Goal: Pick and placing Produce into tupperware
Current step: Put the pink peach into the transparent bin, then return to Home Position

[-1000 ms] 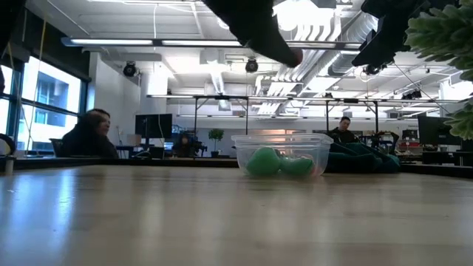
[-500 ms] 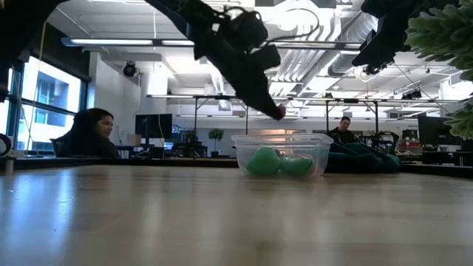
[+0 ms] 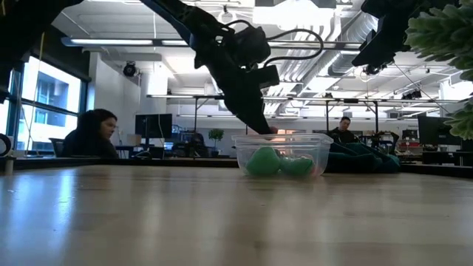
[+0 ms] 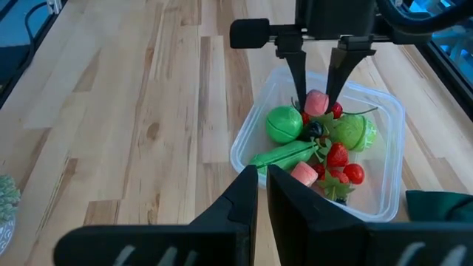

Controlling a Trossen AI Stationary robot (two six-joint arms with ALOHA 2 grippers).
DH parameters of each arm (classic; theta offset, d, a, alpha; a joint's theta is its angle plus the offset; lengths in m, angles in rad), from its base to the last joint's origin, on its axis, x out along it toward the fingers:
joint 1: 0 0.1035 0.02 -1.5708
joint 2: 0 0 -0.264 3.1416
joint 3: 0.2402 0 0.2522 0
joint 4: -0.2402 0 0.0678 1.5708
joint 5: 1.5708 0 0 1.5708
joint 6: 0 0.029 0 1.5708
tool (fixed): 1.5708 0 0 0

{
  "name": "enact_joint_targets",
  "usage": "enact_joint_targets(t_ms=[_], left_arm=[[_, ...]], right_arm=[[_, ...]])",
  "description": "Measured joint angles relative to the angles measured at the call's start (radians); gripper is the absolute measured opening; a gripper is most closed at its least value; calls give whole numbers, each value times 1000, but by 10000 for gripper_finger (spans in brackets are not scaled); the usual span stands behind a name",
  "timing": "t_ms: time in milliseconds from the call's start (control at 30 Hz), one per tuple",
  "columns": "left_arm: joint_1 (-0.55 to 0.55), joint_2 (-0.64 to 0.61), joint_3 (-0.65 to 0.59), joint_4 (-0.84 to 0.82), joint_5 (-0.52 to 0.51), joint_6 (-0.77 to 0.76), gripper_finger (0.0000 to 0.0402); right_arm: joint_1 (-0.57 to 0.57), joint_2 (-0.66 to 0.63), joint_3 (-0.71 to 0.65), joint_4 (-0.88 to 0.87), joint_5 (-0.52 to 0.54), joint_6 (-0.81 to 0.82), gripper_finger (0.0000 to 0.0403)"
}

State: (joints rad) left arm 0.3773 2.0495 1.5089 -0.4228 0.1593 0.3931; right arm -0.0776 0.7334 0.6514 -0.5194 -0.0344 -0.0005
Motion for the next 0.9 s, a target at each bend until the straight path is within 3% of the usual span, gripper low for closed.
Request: enact_joint_targets(t_ms=[567,900], left_arm=[[-5,15,1,7,-3,34,114],[-7,15,1,3,-3,48,184]], right_arm=[[0,0,0,0,0,0,24],[0,0,0,0,0,0,24]])
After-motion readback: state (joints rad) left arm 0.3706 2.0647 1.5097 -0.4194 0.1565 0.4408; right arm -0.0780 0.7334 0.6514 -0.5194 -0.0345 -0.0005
